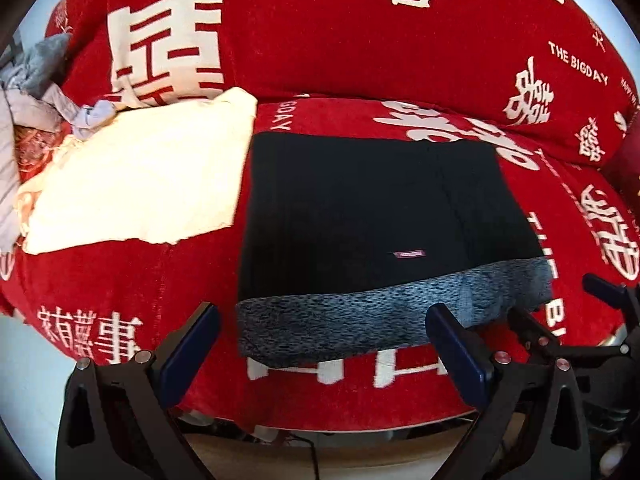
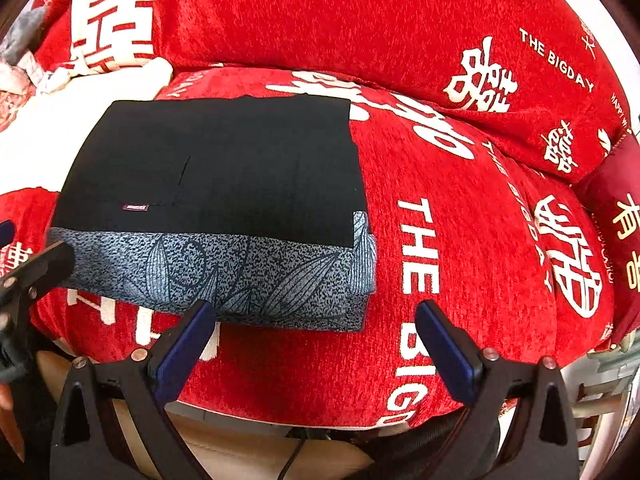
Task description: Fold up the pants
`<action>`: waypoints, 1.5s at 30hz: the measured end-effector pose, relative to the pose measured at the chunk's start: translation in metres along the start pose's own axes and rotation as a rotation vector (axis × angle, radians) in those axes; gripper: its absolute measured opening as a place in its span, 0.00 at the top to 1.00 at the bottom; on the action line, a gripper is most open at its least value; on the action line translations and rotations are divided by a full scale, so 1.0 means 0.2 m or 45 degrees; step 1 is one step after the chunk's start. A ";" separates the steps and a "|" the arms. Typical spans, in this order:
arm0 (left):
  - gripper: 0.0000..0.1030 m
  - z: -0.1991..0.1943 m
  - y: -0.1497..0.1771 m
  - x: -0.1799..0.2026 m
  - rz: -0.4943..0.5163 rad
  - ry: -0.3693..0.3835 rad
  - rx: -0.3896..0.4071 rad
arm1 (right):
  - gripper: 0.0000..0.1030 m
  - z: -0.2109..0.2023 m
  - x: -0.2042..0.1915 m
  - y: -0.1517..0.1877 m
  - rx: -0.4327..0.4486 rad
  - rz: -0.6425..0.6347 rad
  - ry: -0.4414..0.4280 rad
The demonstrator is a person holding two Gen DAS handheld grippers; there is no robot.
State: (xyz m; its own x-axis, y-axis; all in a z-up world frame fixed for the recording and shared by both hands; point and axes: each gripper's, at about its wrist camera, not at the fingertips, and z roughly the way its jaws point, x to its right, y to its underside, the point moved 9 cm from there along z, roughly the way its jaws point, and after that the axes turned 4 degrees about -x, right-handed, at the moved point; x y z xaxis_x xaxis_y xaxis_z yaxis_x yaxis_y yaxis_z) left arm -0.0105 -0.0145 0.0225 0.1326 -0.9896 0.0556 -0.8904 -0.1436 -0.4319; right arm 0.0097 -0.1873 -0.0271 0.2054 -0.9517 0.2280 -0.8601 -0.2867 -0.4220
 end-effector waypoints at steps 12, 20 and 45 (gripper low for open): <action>0.00 -0.04 0.00 -0.02 0.039 -0.094 0.077 | 0.02 -0.03 -0.02 -0.02 0.023 0.120 -0.032; 0.00 -0.10 -0.02 0.02 0.104 -0.107 0.155 | 0.02 -0.06 0.03 -0.06 0.055 0.158 -0.043; 0.00 -0.05 0.00 0.02 0.084 -0.052 0.093 | 0.02 -0.02 -0.04 -0.03 0.012 0.119 -0.061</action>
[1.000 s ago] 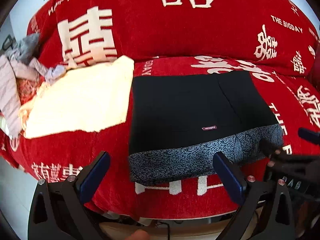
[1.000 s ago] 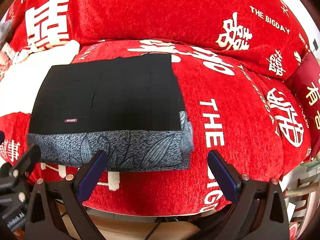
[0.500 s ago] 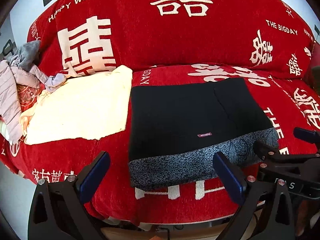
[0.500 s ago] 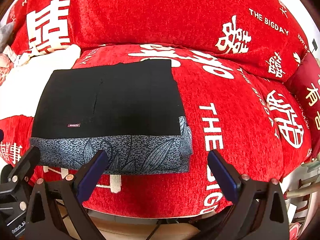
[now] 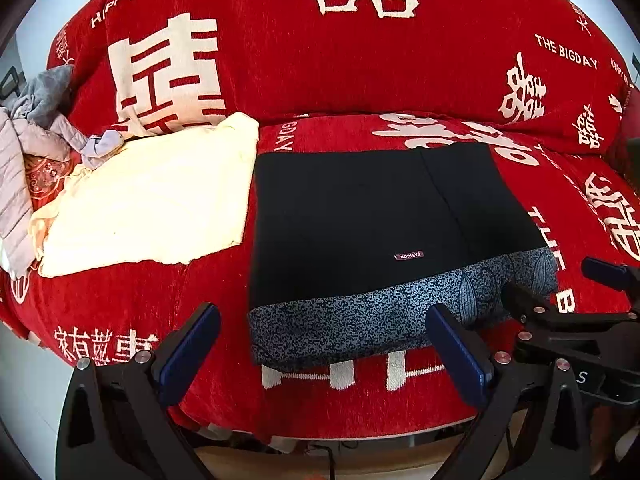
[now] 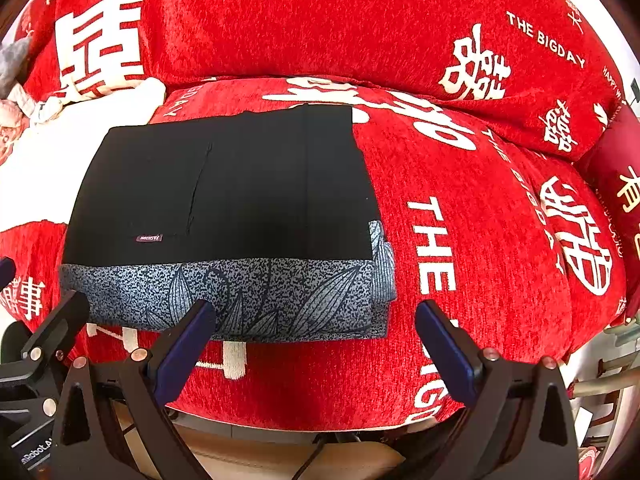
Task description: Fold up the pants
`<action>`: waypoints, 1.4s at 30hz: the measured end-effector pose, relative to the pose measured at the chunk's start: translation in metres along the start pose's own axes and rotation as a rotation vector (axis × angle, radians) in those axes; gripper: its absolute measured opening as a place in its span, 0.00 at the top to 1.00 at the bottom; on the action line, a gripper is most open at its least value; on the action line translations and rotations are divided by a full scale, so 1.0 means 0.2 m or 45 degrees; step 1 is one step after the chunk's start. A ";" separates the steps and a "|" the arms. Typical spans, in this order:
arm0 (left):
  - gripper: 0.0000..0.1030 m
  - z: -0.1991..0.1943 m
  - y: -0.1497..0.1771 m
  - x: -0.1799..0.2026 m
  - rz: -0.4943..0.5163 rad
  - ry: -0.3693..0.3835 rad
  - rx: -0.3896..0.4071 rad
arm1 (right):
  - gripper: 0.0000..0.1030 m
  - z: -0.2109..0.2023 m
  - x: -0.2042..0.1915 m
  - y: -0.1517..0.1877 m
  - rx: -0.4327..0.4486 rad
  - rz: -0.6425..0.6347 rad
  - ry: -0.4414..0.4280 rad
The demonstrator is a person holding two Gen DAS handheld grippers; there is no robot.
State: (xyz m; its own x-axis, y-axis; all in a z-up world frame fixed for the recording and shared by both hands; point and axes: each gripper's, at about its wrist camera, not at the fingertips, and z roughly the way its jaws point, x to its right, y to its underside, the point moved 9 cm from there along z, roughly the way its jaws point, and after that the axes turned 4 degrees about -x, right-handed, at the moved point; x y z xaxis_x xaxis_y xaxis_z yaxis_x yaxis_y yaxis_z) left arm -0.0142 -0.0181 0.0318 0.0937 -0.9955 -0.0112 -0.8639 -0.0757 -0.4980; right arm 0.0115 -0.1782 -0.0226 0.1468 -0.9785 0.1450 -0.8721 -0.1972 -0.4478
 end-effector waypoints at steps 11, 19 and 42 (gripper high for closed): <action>0.00 0.01 0.01 0.01 0.014 0.017 -0.023 | 0.02 0.01 0.00 0.00 -0.003 0.006 -0.001; 0.00 0.02 0.01 0.00 0.008 0.014 -0.035 | 0.02 0.01 0.00 0.00 -0.006 0.004 -0.003; 0.00 0.15 0.13 -0.04 -0.023 0.042 -0.126 | 0.02 0.09 -0.01 0.08 -0.048 0.048 -0.017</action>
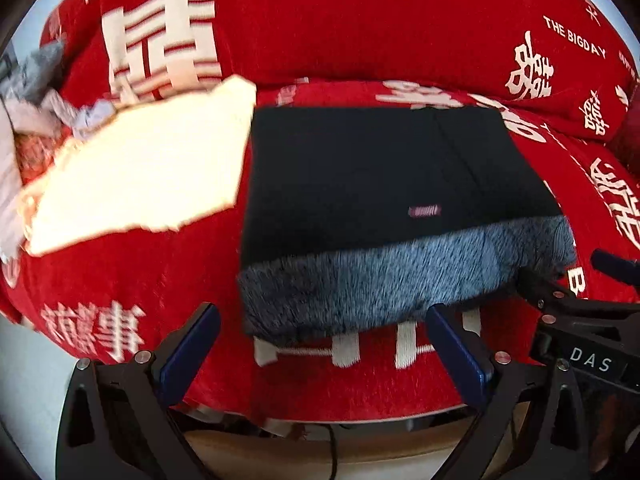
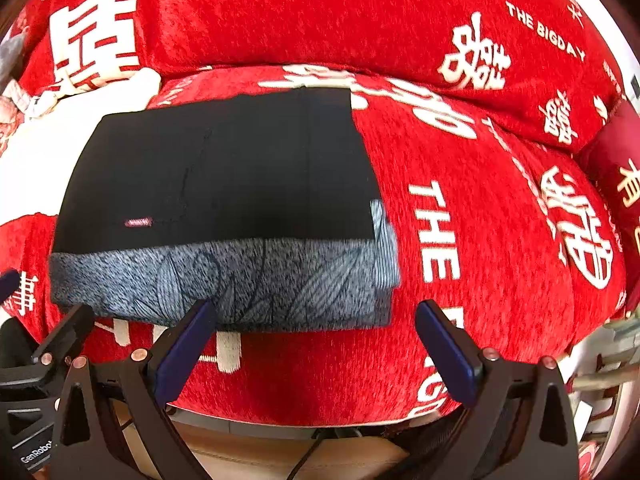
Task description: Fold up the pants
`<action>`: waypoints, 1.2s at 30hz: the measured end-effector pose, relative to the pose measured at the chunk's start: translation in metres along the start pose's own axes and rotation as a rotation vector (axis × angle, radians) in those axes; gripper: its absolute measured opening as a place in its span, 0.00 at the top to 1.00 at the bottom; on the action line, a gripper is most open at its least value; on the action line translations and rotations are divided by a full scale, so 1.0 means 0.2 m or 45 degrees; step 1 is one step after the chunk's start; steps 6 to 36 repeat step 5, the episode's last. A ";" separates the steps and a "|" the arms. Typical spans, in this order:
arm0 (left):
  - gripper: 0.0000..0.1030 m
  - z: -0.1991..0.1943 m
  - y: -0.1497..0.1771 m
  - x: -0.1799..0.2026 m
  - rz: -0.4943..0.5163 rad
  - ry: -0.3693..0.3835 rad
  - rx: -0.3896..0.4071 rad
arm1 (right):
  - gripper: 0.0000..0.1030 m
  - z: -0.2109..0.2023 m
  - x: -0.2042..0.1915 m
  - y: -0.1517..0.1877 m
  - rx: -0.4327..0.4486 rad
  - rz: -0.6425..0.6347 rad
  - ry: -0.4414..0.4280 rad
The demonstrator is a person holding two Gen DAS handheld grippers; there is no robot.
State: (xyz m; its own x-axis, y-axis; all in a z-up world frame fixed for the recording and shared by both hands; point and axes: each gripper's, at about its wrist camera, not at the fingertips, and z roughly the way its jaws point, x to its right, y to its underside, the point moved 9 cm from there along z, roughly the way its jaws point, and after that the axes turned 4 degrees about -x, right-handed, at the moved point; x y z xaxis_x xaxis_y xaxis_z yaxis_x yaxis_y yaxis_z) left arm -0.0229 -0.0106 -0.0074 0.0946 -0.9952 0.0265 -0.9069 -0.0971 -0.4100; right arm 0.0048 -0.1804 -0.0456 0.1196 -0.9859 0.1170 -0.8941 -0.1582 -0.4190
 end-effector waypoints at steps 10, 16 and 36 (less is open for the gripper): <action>0.00 0.10 0.11 -0.05 -0.059 0.041 -0.035 | 0.02 0.09 -0.02 0.19 -0.020 0.032 -0.047; 0.00 0.10 0.11 -0.05 -0.059 0.041 -0.035 | 0.02 0.09 -0.02 0.19 -0.020 0.032 -0.047; 0.00 0.10 0.11 -0.05 -0.059 0.041 -0.035 | 0.02 0.09 -0.02 0.19 -0.020 0.032 -0.047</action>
